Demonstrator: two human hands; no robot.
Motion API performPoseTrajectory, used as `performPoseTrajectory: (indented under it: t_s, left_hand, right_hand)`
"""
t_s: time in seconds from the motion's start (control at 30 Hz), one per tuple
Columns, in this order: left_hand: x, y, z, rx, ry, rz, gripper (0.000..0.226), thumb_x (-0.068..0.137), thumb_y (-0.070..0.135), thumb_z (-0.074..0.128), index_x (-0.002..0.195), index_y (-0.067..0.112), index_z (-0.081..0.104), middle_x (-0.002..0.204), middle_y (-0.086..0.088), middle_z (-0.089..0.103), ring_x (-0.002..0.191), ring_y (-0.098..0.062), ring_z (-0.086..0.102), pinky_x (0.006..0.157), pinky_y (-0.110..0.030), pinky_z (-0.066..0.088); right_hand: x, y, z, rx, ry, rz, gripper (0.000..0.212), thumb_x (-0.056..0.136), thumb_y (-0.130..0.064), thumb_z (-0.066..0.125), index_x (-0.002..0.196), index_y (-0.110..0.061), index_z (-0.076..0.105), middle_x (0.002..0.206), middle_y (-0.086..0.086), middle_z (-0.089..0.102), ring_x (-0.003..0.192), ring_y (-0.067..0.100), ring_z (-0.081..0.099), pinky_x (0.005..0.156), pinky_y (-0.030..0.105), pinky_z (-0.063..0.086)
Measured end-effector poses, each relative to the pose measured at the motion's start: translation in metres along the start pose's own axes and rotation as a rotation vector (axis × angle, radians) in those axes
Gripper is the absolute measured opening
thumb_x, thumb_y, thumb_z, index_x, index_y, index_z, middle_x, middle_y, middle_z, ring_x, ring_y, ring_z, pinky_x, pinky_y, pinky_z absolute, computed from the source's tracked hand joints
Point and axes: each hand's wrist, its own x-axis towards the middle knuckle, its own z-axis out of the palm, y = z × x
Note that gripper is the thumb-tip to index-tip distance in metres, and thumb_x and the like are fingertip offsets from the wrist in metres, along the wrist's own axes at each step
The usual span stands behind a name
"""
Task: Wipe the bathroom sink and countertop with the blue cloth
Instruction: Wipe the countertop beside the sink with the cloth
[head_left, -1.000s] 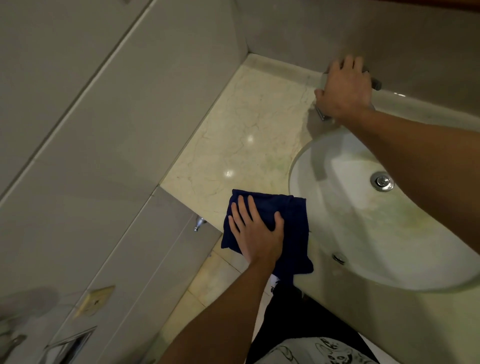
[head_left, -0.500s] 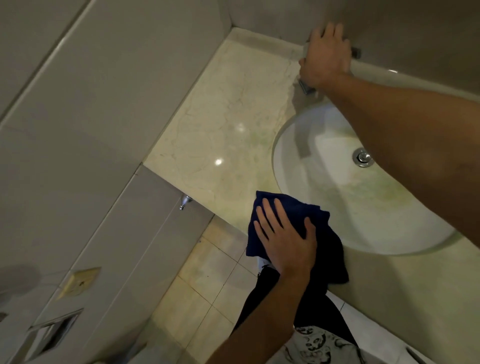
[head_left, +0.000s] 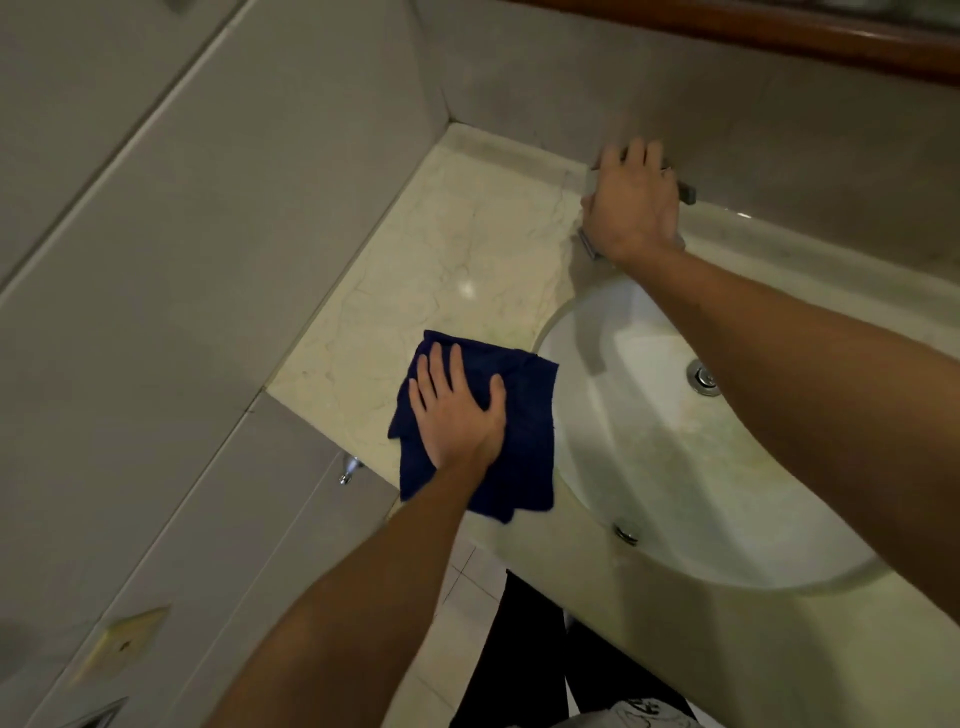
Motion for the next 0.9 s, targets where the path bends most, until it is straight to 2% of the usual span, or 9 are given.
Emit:
performPoseTrajectory:
  t_s: [0.37, 0.5, 0.57, 0.6, 0.67, 0.77, 0.83, 0.9]
  left_hand:
    - [0.178, 0.060, 0.007, -0.080, 0.016, -0.017, 0.077, 0.099, 0.061, 0.027, 0.160, 0.015, 0.024, 0.168, -0.009, 0.020, 0.155, -0.029, 0.013, 0.127, -0.047, 0.005]
    - [0.202, 0.074, 0.004, -0.113, -0.059, 0.015, 0.079, 0.100, 0.062, 0.025, 0.162, 0.013, 0.016, 0.170, -0.010, 0.014, 0.156, -0.029, 0.008, 0.127, -0.048, 0.002]
    - [0.199, 0.066, -0.007, -0.217, -0.117, 0.066, 0.082, 0.101, 0.063, 0.030, 0.163, 0.014, 0.010, 0.170, -0.010, 0.007, 0.157, -0.026, 0.003, 0.127, -0.044, -0.002]
    - [0.196, 0.056, -0.015, -0.309, -0.146, 0.121, 0.081, 0.102, 0.062, 0.035, 0.163, 0.014, 0.010, 0.170, -0.009, 0.007, 0.157, -0.024, 0.003, 0.127, -0.042, -0.002]
    - [0.185, 0.028, -0.032, -0.412, -0.149, 0.339, 0.077, 0.100, 0.054, 0.049, 0.160, 0.015, 0.023, 0.168, -0.008, 0.018, 0.154, -0.024, 0.015, 0.127, -0.043, 0.007]
    - [0.178, -0.024, -0.046, -0.287, -0.139, 0.738, 0.077, 0.087, 0.050, 0.062, 0.151, 0.011, 0.044, 0.156, -0.010, 0.039, 0.143, -0.028, 0.038, 0.121, -0.050, 0.029]
    - [0.182, -0.046, -0.043, -0.155, -0.200, 0.890, 0.083, 0.081, 0.052, 0.065, 0.150, 0.010, 0.045, 0.152, -0.011, 0.045, 0.137, -0.030, 0.046, 0.112, -0.052, 0.042]
    - [0.193, -0.048, -0.041, -0.049, -0.166, 0.980, 0.078, 0.079, 0.047, 0.071, 0.145, 0.009, 0.052, 0.144, -0.013, 0.052, 0.128, -0.031, 0.055, 0.098, -0.047, 0.054]
  right_hand:
    - [0.007, -0.001, 0.009, -0.046, 0.043, -0.010, 0.038, 0.095, -0.027, 0.061, 0.124, -0.003, 0.053, 0.121, 0.021, 0.055, 0.114, 0.038, 0.051, 0.092, 0.050, 0.048]
    - [0.005, -0.001, 0.006, -0.060, 0.039, -0.007, 0.035, 0.095, -0.029, 0.060, 0.120, -0.005, 0.053, 0.119, 0.020, 0.054, 0.111, 0.037, 0.050, 0.090, 0.049, 0.049]
    - [0.003, -0.003, 0.003, -0.063, 0.025, -0.002, 0.036, 0.095, -0.030, 0.060, 0.120, -0.006, 0.053, 0.119, 0.020, 0.054, 0.110, 0.037, 0.051, 0.090, 0.049, 0.049]
    - [0.003, -0.004, 0.001, -0.063, 0.021, 0.000, 0.036, 0.095, -0.030, 0.060, 0.120, -0.005, 0.053, 0.118, 0.020, 0.054, 0.110, 0.037, 0.051, 0.090, 0.049, 0.049]
    - [0.001, -0.005, -0.002, -0.059, 0.022, 0.009, 0.036, 0.094, -0.029, 0.061, 0.120, -0.005, 0.053, 0.118, 0.021, 0.054, 0.109, 0.037, 0.051, 0.090, 0.050, 0.050]
    - [0.000, -0.007, -0.004, -0.064, 0.017, 0.034, 0.037, 0.094, -0.029, 0.060, 0.120, -0.004, 0.053, 0.118, 0.021, 0.054, 0.109, 0.038, 0.051, 0.089, 0.050, 0.050]
    - [0.000, -0.008, -0.006, -0.069, 0.006, 0.040, 0.037, 0.095, -0.030, 0.059, 0.120, -0.004, 0.053, 0.119, 0.021, 0.054, 0.110, 0.037, 0.051, 0.089, 0.049, 0.049]
    - [-0.001, -0.010, -0.007, -0.070, -0.004, 0.042, 0.037, 0.096, -0.032, 0.057, 0.122, -0.005, 0.053, 0.119, 0.020, 0.054, 0.110, 0.036, 0.051, 0.090, 0.048, 0.049]
